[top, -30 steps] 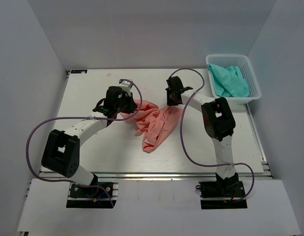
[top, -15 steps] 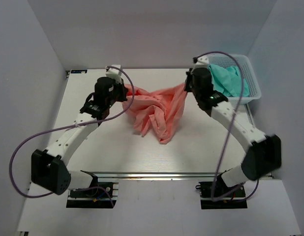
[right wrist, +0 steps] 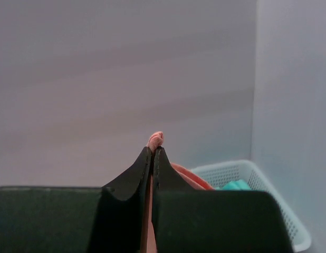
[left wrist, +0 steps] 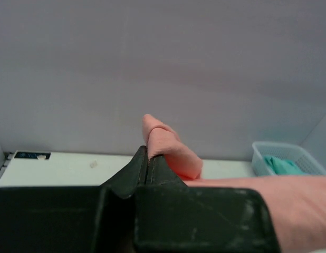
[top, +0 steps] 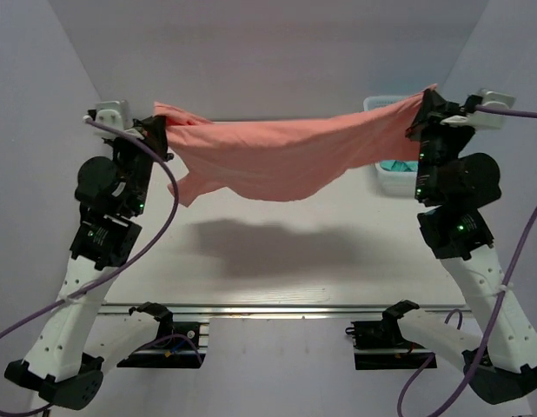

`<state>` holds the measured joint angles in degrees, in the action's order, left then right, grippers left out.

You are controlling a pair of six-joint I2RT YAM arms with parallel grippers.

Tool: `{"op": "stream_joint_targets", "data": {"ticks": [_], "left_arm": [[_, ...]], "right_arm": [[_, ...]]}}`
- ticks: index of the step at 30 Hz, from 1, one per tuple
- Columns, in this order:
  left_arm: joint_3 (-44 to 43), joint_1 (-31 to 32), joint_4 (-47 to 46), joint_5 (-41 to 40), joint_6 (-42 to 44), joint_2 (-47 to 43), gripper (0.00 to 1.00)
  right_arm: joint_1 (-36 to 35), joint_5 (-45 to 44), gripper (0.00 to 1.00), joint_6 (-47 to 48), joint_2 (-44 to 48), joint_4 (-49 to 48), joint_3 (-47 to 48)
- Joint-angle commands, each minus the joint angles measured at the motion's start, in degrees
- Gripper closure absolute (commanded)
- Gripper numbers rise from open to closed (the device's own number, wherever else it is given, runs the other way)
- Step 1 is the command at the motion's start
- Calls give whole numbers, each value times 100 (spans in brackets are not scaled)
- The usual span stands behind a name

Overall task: Fold and stack the t-shirts
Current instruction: Flatten out the tshirt

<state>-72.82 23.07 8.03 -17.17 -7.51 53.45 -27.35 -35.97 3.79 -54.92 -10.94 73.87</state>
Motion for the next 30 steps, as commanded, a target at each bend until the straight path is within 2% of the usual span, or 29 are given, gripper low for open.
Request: {"op": "stream_joint_targets", "data": {"ticks": [1,6,8,13,15,19,22,23,24,25,26,27,28,29,30], "left_arm": [[-356,5,-48,-138,241,-378,100],[-654,-48,5,660,346,-940,100],[-725,-100,58,863,346,-1064,100],[-839,-101,172,1251,294,-1135,100],[-551,-101,172,1251,232,-1082,100],[477,-101,-109,673,40,-864,100],[1145,-101,109,-424,-513,-234,100],[1425,-101,224,-1228,-724,-4,98],[1541,-101,356,-1610,-943,251,86],[1612,-153,775,-1919,-1424,854,38],[1613,-154,1005,-2131,-1577,1173,12],[1500,-154,1260,-2246,-1709,1490,0],[1385,-154,1662,-2247,-1815,1780,0],[1141,-154,1823,-2247,-1885,2270,0],[1034,-154,1973,-2247,-1956,2440,0]], "right_arm": [[20,-297,100,701,384,-558,575],[11,474,100,623,648,100,1514],[11,634,100,544,684,328,1604],[11,714,100,491,719,259,1360],[19,670,100,482,597,233,1185],[19,407,100,359,-25,-39,551],[37,301,100,78,-955,-49,173],[98,318,100,-262,-1142,21,146],[107,344,100,-335,-1692,83,180],[194,623,100,-640,-2290,318,381],[213,782,100,-634,-2591,625,513],[248,923,100,-599,-3543,733,671],[292,1168,89,-582,-3866,1256,1230],[301,1232,71,-694,-4130,1513,1488],[301,1293,57,-748,-4942,1803,2073]]}}
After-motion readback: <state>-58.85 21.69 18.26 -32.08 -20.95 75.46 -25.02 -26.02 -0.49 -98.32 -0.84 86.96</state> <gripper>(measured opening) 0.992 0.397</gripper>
